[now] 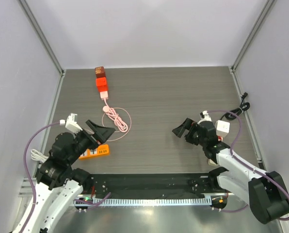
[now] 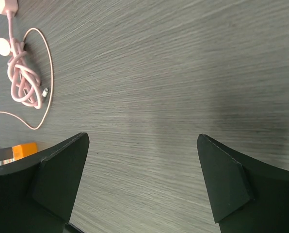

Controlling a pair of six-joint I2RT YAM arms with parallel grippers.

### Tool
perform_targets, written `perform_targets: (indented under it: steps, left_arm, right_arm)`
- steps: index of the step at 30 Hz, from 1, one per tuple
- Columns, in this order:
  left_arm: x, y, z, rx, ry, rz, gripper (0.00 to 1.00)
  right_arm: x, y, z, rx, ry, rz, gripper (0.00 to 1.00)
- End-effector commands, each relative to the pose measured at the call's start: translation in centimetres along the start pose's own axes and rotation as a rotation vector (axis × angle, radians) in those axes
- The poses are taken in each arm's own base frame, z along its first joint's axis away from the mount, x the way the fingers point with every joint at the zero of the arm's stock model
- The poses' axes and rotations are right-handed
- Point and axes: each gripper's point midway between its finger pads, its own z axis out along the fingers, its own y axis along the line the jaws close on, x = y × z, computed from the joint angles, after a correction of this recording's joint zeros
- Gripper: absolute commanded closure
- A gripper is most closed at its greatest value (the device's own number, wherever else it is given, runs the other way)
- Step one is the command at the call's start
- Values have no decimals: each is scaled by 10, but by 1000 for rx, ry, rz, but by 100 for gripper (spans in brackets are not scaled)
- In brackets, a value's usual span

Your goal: Pull the plug off the socket

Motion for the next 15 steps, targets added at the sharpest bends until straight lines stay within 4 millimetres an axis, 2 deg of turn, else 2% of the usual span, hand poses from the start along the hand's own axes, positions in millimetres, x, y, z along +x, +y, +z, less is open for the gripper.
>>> perform_targets:
  steps: [1,4,5,7,8,9,11,12,13,14,15]
  left_arm:
    - [18,17,-16,-128,134,56,0]
    - [8,29,-25,-225,68,-13,0]
    - [2,33,-27,-244,28,-30,0]
    - [-2,36,-35,-245,-21,-58,0]
    - [-5,35,-38,-238,-39,-57,0]
    - [-4,39,-42,-252,-44,-57,0]
    - [-10,43,-51,-282,-83,-67,0]
    - [-9,49,-54,-316,-75,-62,0]
    - [-11,52,-57,-336,-77,-38,0]
    - [-16,49,-59,-359,-78,-22,0]
    - [-15,56,-65,-414,-59,-8,0]
  right_arm:
    - [-17,16,3,-23,-7,-107,0]
    - [-27,48,10,-134,26,-164,0]
    - [-20,49,17,-150,65,-162,0]
    - [-21,85,18,-331,80,-146,0]
    - [-11,88,25,-361,115,-121,0]
    - [-15,113,24,-477,88,-130,0]
    - [-12,137,30,-546,93,-137,0]
    - [12,155,33,-597,135,-187,0]
    - [13,174,39,-620,115,-228,0]
    - [25,185,42,-642,109,-315,0]
    - [42,189,52,-644,132,-355,0]
